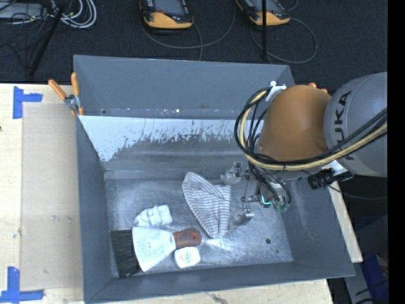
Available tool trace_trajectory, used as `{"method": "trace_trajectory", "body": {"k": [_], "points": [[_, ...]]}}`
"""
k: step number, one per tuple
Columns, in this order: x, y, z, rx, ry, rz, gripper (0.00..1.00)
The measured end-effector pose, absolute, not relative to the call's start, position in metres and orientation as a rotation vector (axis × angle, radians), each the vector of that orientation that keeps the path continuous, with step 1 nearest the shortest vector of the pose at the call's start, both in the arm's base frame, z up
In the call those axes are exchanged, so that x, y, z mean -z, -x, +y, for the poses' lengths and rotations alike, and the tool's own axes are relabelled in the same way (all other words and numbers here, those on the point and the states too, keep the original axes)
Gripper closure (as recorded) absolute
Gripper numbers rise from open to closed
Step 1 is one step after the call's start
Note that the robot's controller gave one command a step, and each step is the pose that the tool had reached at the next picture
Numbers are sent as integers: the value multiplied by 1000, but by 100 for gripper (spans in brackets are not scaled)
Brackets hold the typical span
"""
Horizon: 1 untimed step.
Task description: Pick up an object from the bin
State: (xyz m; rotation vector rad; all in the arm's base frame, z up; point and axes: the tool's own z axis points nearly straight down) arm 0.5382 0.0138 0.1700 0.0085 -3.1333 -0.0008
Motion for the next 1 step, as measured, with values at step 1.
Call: {"method": "trace_trajectory", "body": {"k": [1], "points": [[-173, -540, 14, 1, -8, -3140, 0]]}}
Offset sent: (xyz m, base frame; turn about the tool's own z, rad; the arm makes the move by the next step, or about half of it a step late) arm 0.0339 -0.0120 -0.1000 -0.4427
